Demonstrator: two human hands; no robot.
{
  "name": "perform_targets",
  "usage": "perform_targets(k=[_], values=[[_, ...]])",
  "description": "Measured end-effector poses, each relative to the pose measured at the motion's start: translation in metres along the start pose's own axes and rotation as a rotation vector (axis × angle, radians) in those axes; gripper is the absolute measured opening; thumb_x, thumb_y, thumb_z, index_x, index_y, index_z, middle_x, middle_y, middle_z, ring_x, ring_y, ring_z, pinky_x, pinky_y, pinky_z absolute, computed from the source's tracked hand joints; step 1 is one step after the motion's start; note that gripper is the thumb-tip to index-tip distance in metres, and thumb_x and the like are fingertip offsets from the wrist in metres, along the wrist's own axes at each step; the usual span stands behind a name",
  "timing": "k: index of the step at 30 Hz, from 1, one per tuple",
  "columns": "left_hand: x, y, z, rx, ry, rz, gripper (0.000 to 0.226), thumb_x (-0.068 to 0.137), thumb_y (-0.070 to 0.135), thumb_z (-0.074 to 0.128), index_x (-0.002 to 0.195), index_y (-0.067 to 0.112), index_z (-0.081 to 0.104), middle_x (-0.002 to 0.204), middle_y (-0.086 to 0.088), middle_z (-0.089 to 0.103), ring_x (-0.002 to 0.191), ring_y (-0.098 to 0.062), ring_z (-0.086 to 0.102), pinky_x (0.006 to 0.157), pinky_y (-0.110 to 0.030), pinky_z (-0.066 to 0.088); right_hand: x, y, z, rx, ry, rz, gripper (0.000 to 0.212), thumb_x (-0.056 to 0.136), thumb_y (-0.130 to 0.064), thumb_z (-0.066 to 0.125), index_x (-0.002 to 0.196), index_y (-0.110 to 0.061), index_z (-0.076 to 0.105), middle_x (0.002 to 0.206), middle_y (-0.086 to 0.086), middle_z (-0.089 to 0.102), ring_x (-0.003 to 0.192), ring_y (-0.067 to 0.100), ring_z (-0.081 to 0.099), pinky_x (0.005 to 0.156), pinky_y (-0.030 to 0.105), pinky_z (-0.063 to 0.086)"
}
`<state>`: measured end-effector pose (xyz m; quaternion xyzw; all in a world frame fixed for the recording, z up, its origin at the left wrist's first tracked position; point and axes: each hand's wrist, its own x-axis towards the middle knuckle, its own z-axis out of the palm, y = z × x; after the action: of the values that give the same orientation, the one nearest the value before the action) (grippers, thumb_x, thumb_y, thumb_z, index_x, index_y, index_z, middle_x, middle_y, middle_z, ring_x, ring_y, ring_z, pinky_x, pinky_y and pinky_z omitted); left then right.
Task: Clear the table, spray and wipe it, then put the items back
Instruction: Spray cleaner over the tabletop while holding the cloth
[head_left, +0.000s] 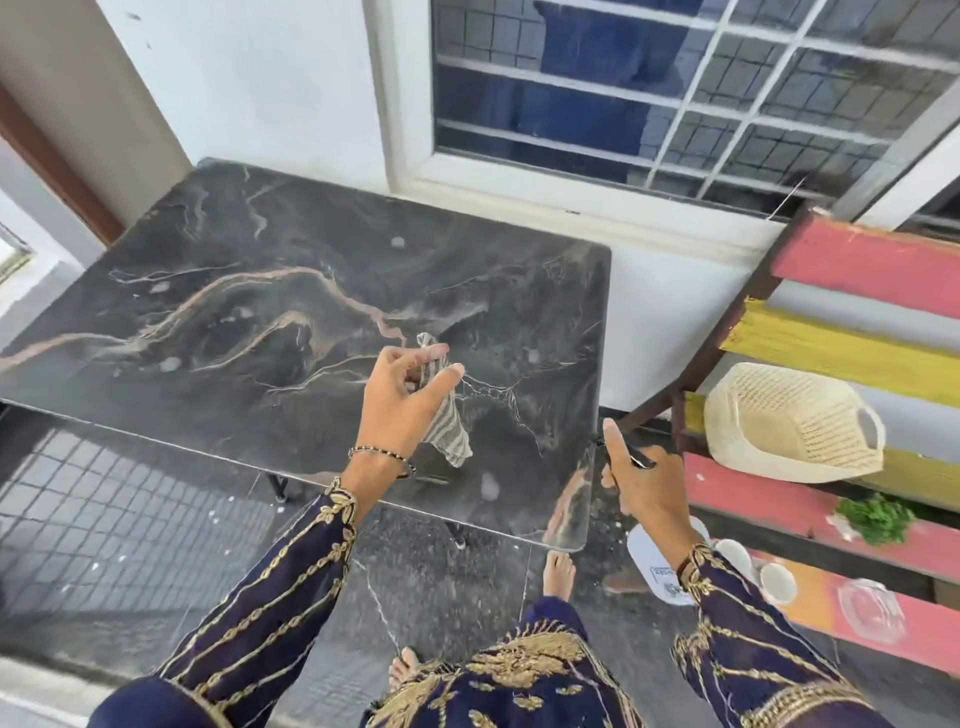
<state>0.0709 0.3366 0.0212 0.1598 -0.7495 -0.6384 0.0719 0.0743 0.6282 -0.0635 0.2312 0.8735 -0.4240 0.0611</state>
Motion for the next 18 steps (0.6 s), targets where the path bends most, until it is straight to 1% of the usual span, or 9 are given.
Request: perform_targets(k=[1,2,4,6,8,10,12,15,18], values=[[0.006,0.002,0.012,0.002,0.006,-0.002,0.028,0.077,0.036,0.076,0.103,0.026,0.071,0.102,0.001,0.057,0.084,-0.01,0.061,0.076,-0.022,0.048,0.013,-0.002,-0.002,0.013,-0.01,0.005,0.096,0.063,-0.1,0.048,0.075,-0.008,0.07,0.057,-0.002,0.072,0.034,0.015,0.058,0.037,0.023,0.044],[0.011,0.004,0.021,0.009,0.015,-0.001,0.028,0.077,0.037,0.076,0.103,0.028,0.071,0.102,0.009,0.058,0.086,-0.007,0.062,0.076,-0.018,0.047,0.024,-0.002,-0.003,0.01,-0.016,-0.003,0.095,0.063,-0.101,0.046,0.073,-0.009,0.07,0.057,-0.002,0.073,0.034,0.014,0.059,0.039,0.026,0.047],[0.023,0.01,0.042,0.025,0.042,-0.007,0.028,0.076,0.039,0.076,0.102,0.029,0.071,0.097,0.024,0.057,0.087,-0.001,0.062,0.074,-0.012,0.045,0.053,-0.007,-0.004,-0.029,-0.002,-0.035,0.096,0.063,-0.103,0.037,0.063,-0.013,0.07,0.057,-0.002,0.072,0.044,0.011,0.065,0.059,0.035,0.059],[0.036,0.015,0.063,0.034,0.074,-0.001,0.027,0.077,0.038,0.076,0.102,0.03,0.072,0.098,0.017,0.058,0.085,-0.002,0.062,0.074,-0.014,0.045,0.084,-0.013,-0.005,-0.098,0.019,-0.052,0.097,0.063,-0.104,0.031,0.07,-0.016,0.073,0.071,0.001,0.076,0.068,0.019,0.073,0.078,0.042,0.06],[0.05,0.021,0.084,0.057,0.105,0.003,0.025,0.077,0.037,0.076,0.101,0.031,0.072,0.102,0.005,0.059,0.084,-0.006,0.061,0.074,-0.018,0.047,0.117,-0.02,-0.006,-0.105,0.021,-0.087,0.088,0.067,-0.103,0.032,0.065,-0.023,0.069,0.079,0.003,0.076,0.08,0.028,0.072,0.085,0.043,0.058],[0.06,0.024,0.099,0.064,0.122,-0.011,0.025,0.077,0.039,0.076,0.101,0.032,0.072,0.104,0.004,0.061,0.089,-0.01,0.064,0.077,-0.024,0.051,0.143,-0.027,-0.006,-0.041,0.007,-0.128,0.079,0.07,-0.099,0.037,0.053,-0.027,0.064,0.069,-0.001,0.074,0.076,0.025,0.073,0.081,0.038,0.056],[0.07,0.026,0.118,0.064,0.137,-0.025,0.025,0.077,0.041,0.076,0.101,0.034,0.072,0.106,0.006,0.061,0.094,-0.015,0.065,0.083,-0.031,0.054,0.174,-0.035,-0.008,0.009,-0.024,-0.159,0.08,0.074,-0.096,0.04,0.052,-0.023,0.065,0.059,-0.003,0.071,0.065,0.022,0.071,0.073,0.037,0.057],[0.083,0.031,0.145,0.043,0.178,-0.033,0.024,0.077,0.04,0.077,0.1,0.035,0.073,0.103,0.012,0.061,0.098,-0.017,0.064,0.089,-0.033,0.053,0.211,-0.053,-0.01,-0.073,-0.046,-0.213,0.091,0.08,-0.093,0.032,0.055,-0.012,0.063,0.053,0.001,0.065,0.057,0.026,0.065,0.066,0.037,0.055],[0.096,0.037,0.172,0.043,0.194,-0.034,0.023,0.079,0.036,0.076,0.101,0.033,0.073,0.102,0.013,0.062,0.099,-0.014,0.065,0.089,-0.031,0.052,0.247,-0.071,-0.014,-0.173,0.025,-0.268,0.08,0.088,-0.084,0.028,0.052,-0.017,0.052,0.057,-0.005,0.05,0.062,0.028,0.052,0.067,0.036,0.043]])
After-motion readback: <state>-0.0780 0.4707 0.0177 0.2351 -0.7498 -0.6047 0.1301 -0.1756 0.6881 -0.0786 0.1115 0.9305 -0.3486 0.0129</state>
